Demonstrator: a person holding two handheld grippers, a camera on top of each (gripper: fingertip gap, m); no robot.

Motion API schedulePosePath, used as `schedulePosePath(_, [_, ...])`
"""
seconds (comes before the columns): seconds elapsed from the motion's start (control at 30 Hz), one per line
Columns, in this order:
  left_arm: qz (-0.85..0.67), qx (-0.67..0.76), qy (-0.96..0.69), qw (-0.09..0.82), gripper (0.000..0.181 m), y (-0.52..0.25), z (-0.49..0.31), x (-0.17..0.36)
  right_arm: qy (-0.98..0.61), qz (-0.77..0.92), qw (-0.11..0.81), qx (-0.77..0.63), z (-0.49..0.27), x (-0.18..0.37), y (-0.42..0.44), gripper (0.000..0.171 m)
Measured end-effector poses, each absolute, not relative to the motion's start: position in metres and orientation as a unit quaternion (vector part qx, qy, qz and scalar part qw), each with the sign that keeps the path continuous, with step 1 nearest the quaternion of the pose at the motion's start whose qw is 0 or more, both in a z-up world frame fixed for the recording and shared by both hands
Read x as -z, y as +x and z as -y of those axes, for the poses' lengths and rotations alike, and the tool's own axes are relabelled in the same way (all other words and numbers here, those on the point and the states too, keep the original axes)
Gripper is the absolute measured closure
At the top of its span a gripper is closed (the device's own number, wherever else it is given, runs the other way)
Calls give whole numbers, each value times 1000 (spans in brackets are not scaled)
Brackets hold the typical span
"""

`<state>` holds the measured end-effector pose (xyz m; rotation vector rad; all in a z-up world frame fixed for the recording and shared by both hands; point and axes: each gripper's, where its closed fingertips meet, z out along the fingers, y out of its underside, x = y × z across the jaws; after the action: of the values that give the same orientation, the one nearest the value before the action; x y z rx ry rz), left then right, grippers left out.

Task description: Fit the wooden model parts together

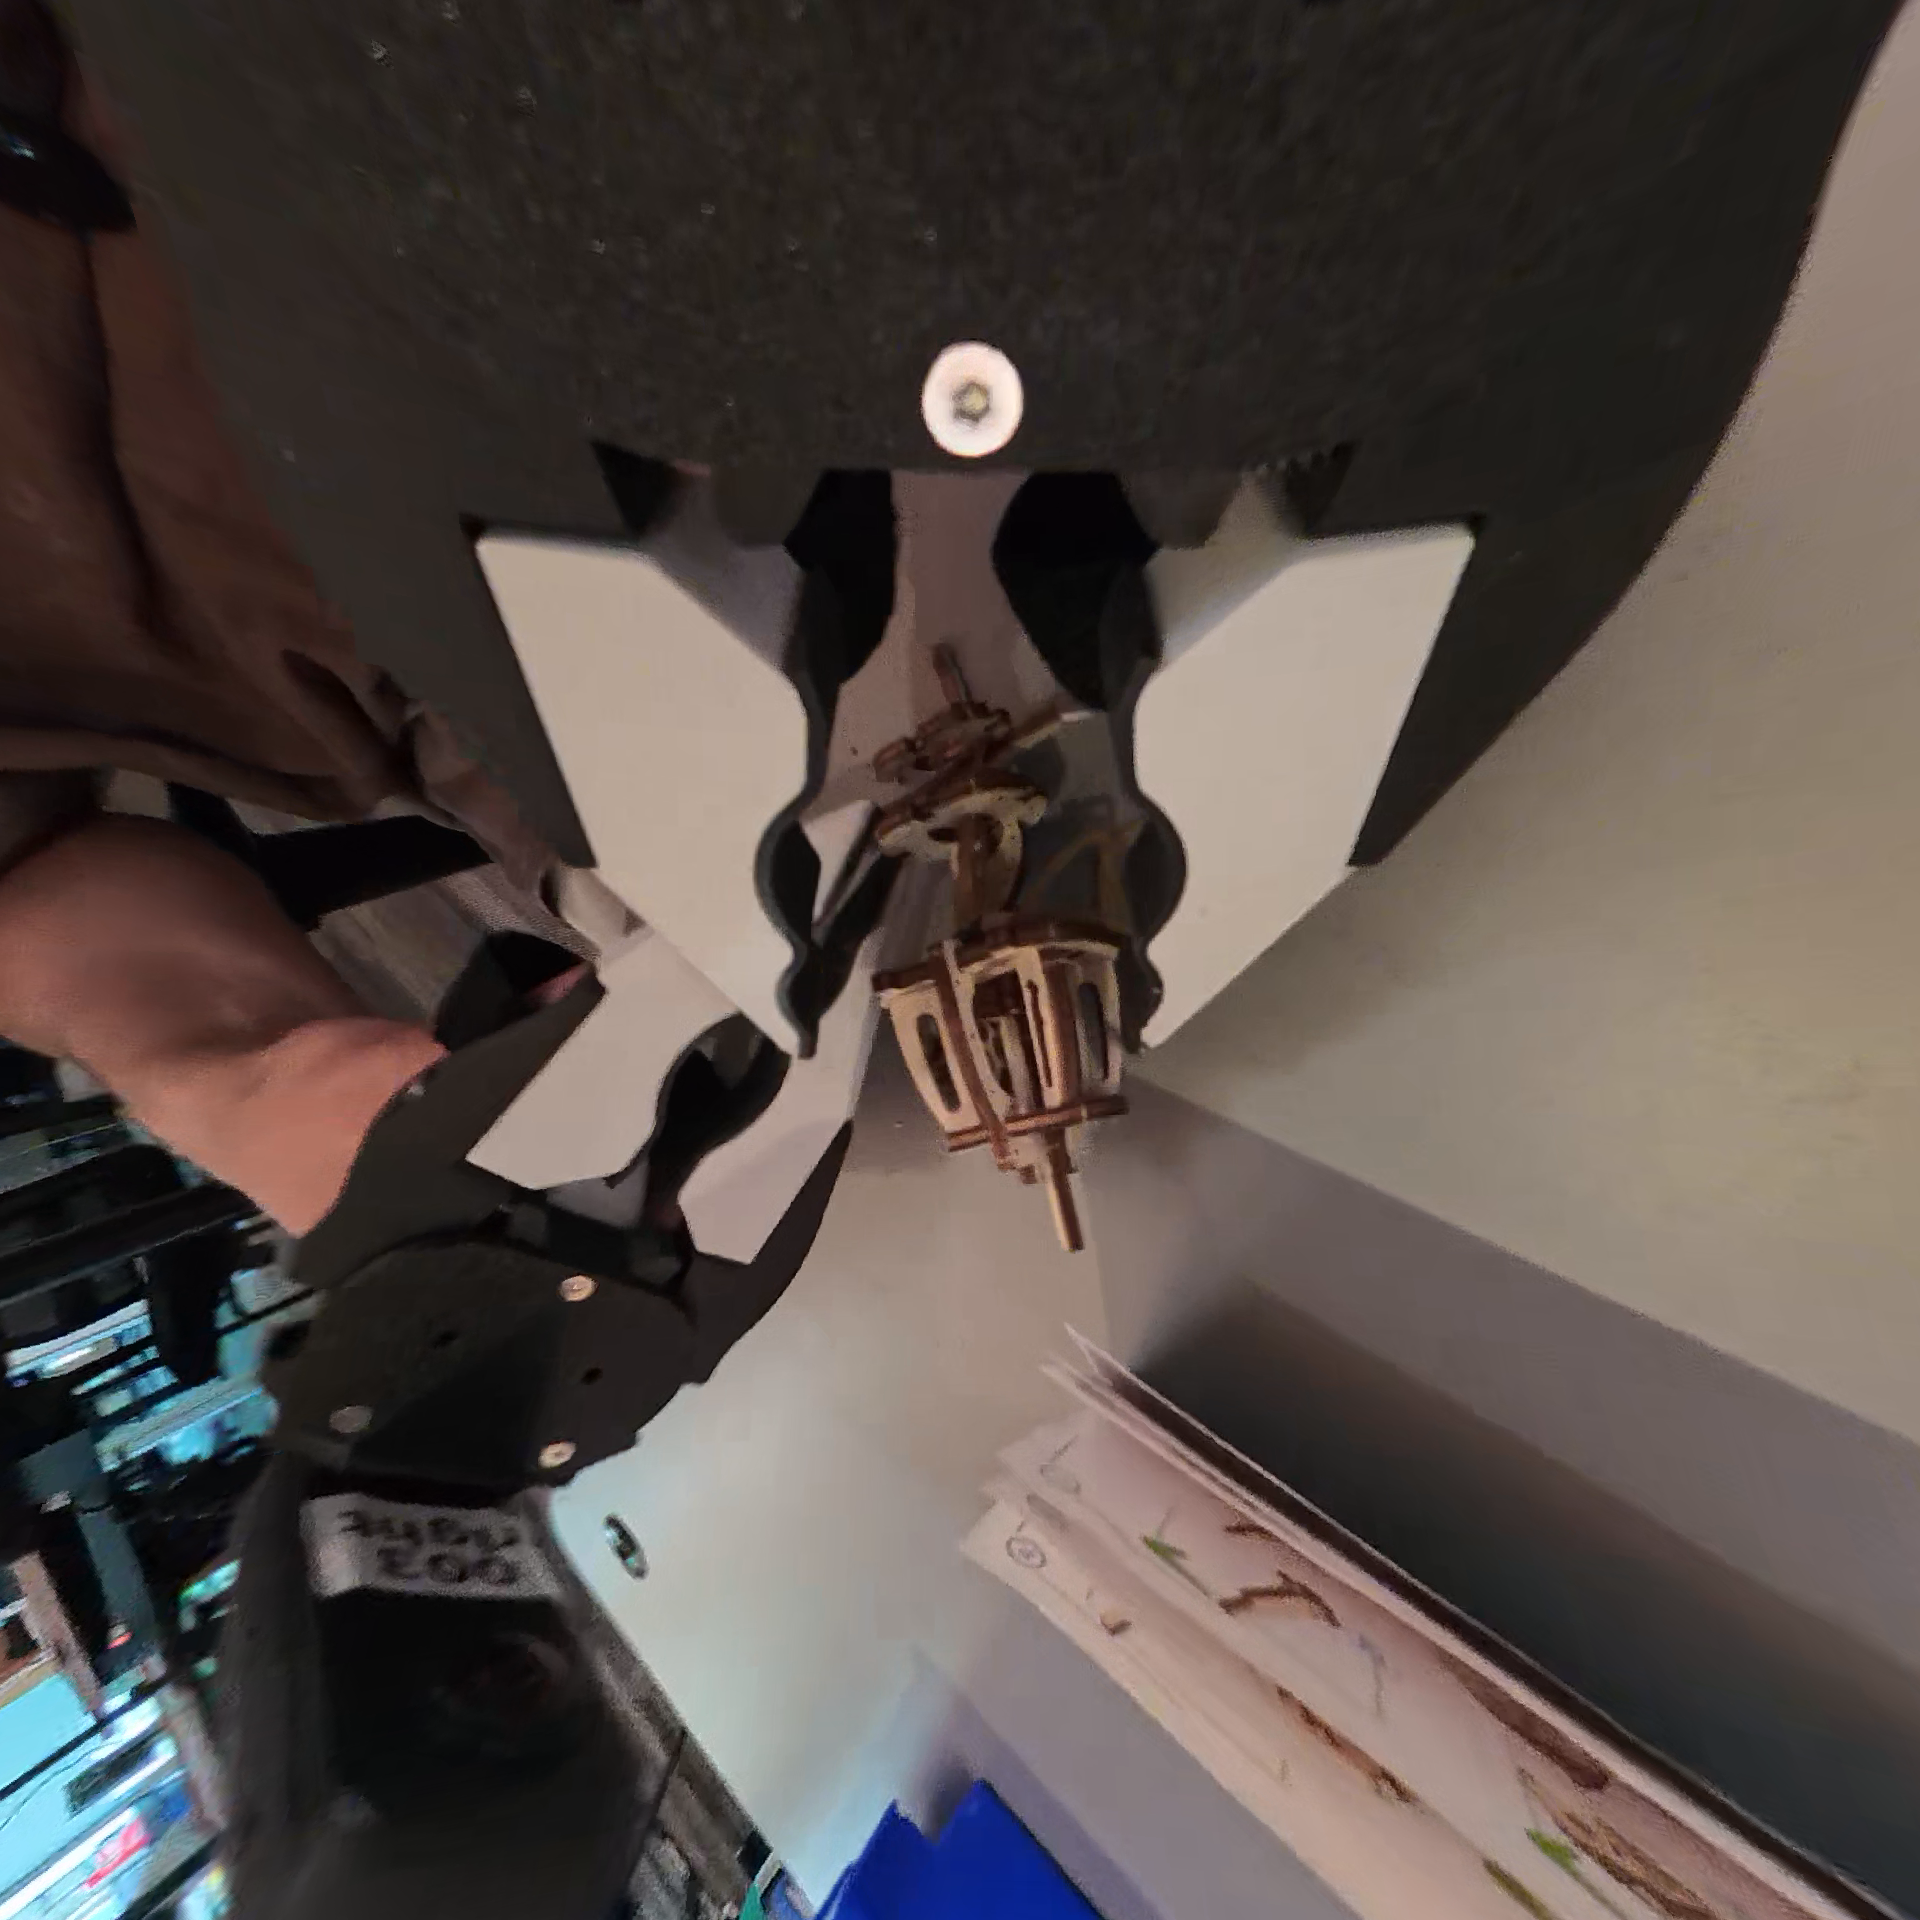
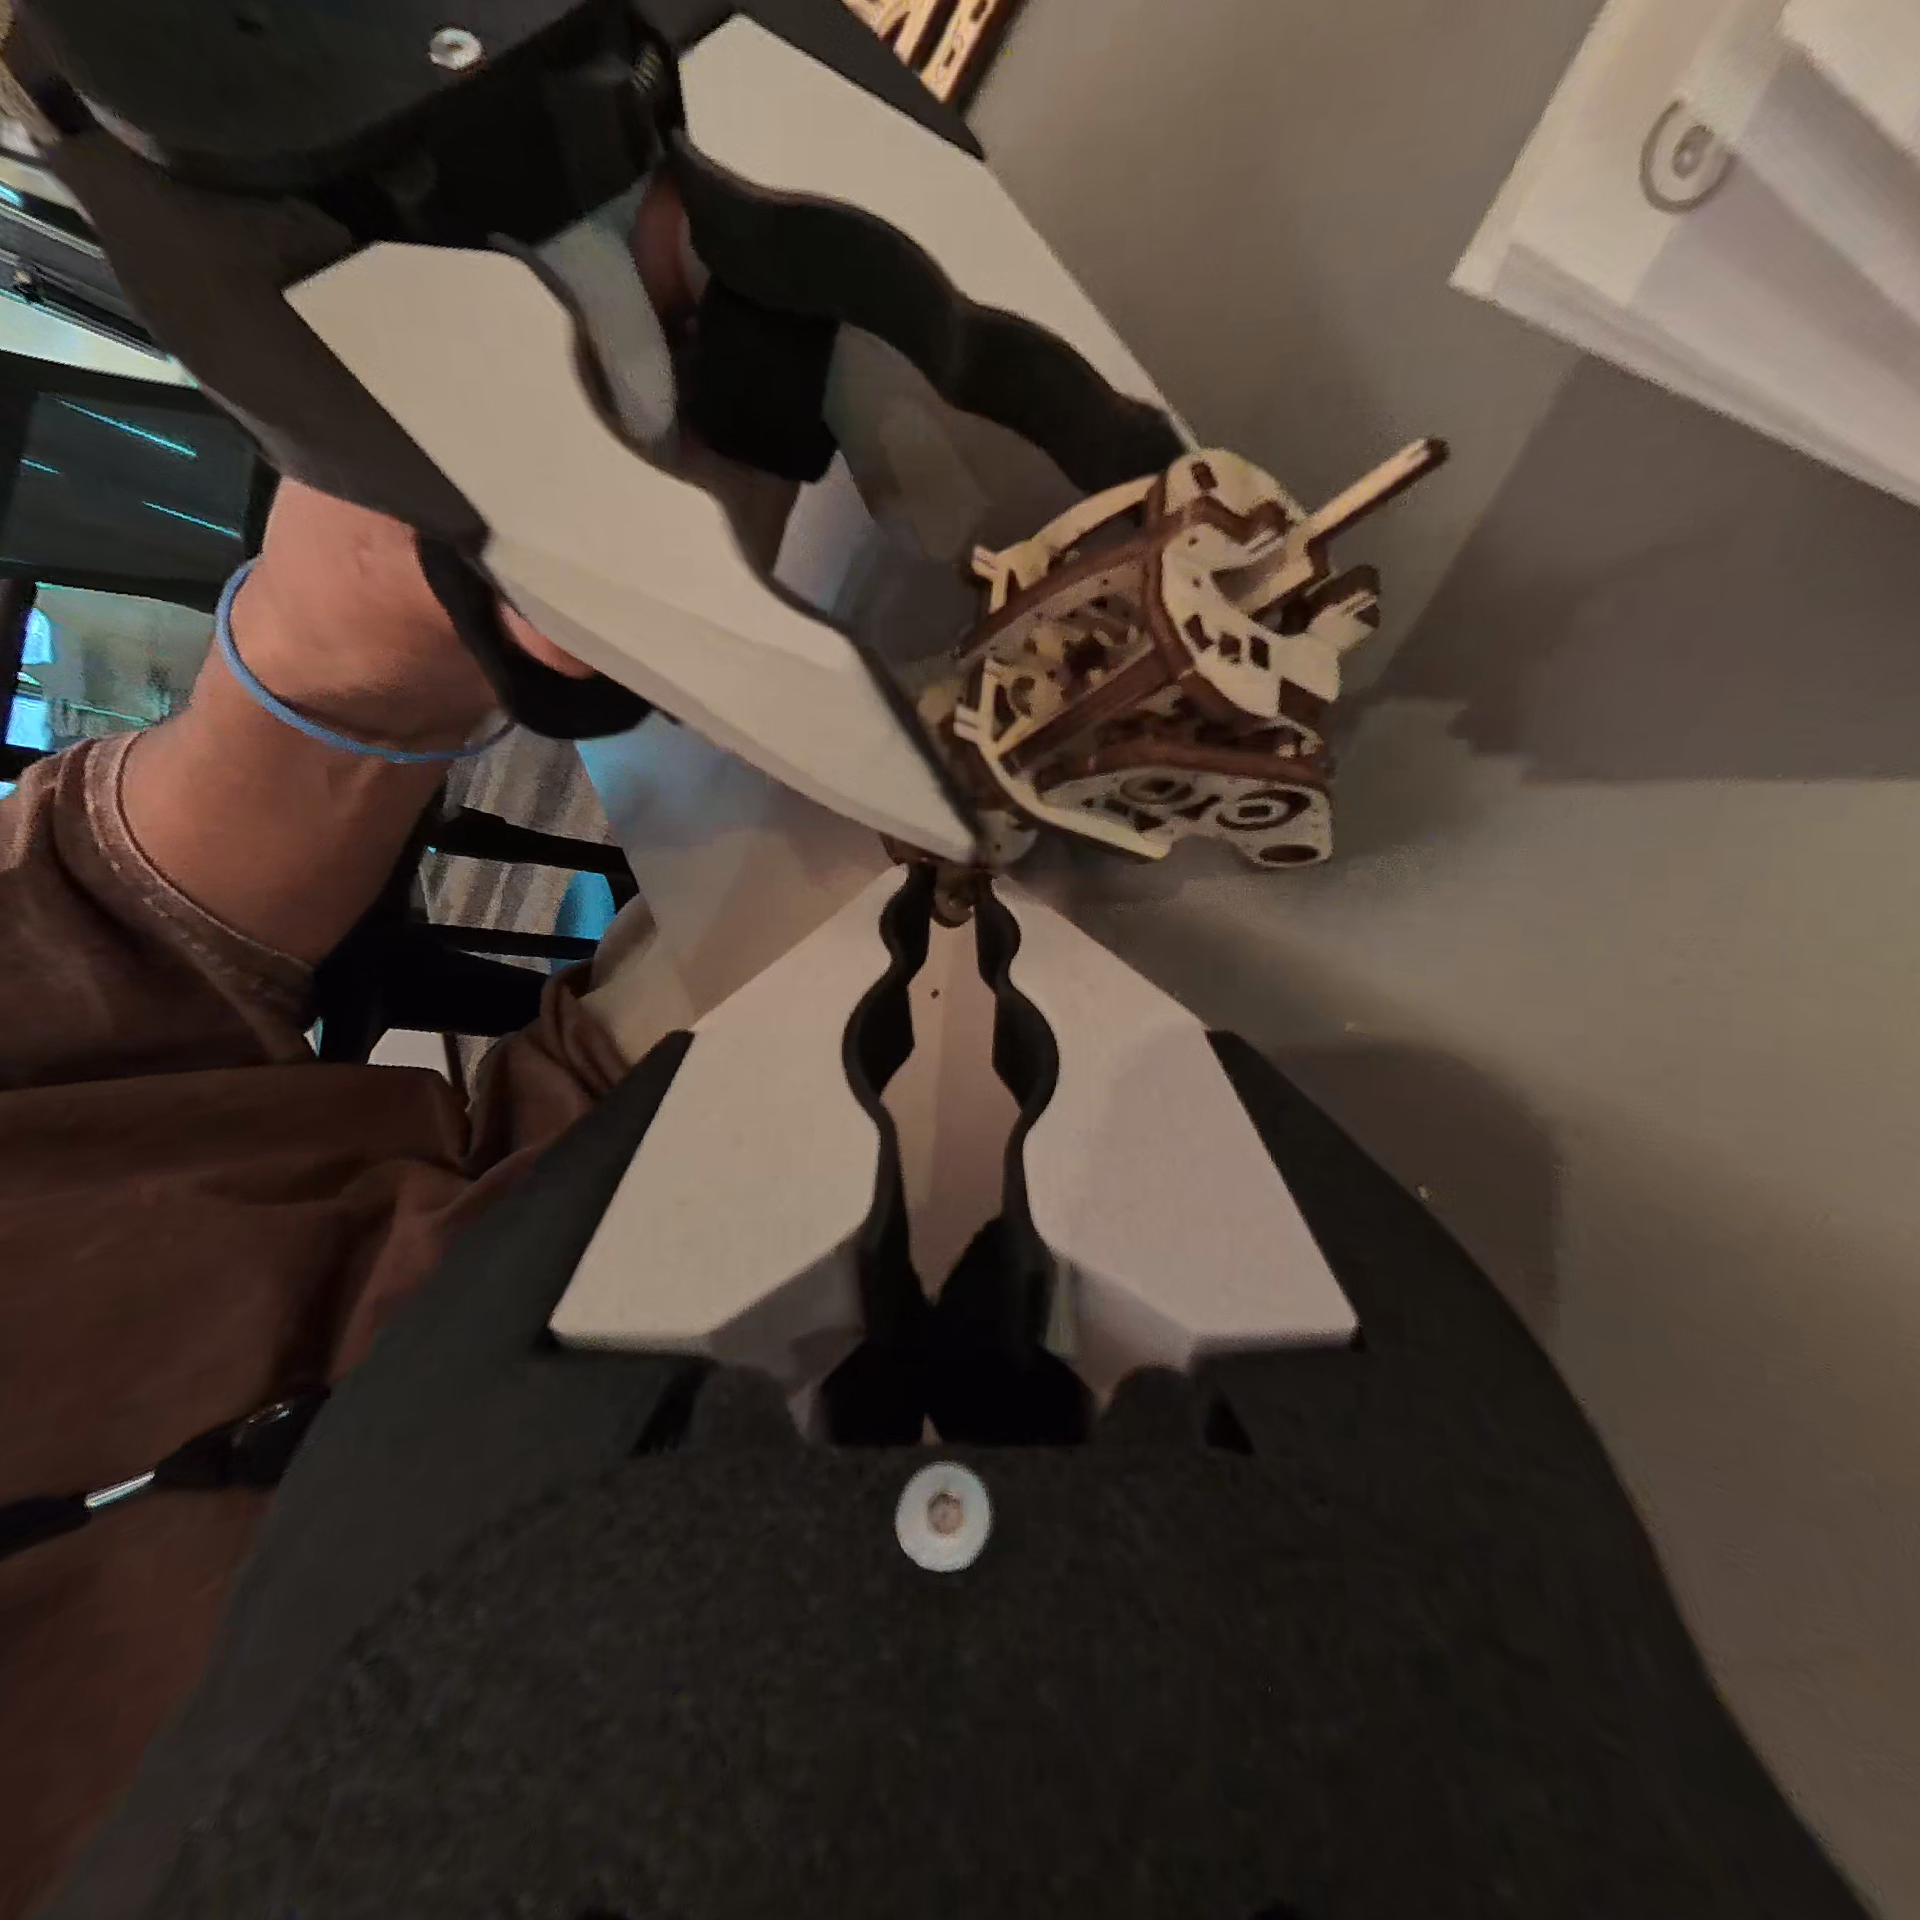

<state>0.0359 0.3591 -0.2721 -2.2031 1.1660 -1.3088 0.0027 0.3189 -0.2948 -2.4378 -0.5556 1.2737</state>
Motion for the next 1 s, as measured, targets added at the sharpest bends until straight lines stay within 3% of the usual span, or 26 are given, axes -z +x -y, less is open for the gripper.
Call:
schedulePosePath(0.13, [-405,479,-756,186,130,0,-357,250,-854,180,164,-460,-320,297,3,163])
schedulePosePath(0.23, [-454,438,-752,192,150,-25,-350,255,-851,169,158,-472,-320,297,3,163])
schedulePosePath(0.47, [-610,301,-710,180,150,-30,-328,297,-841,161,146,-496,-319,294,9,163])
schedulePosePath(0.67, [-632,301,-691,181,151,-19,-322,305,-830,149,130,-522,-317,293,8,164])
schedulePosePath(0.87, [-648,271,-679,214,171,-17,-332,307,-827,146,121,-530,-317,294,9,163])
schedulePosePath(1.0, [-644,260,-684,223,172,-19,-340,307,-834,164,122,-512,-314,293,14,163])
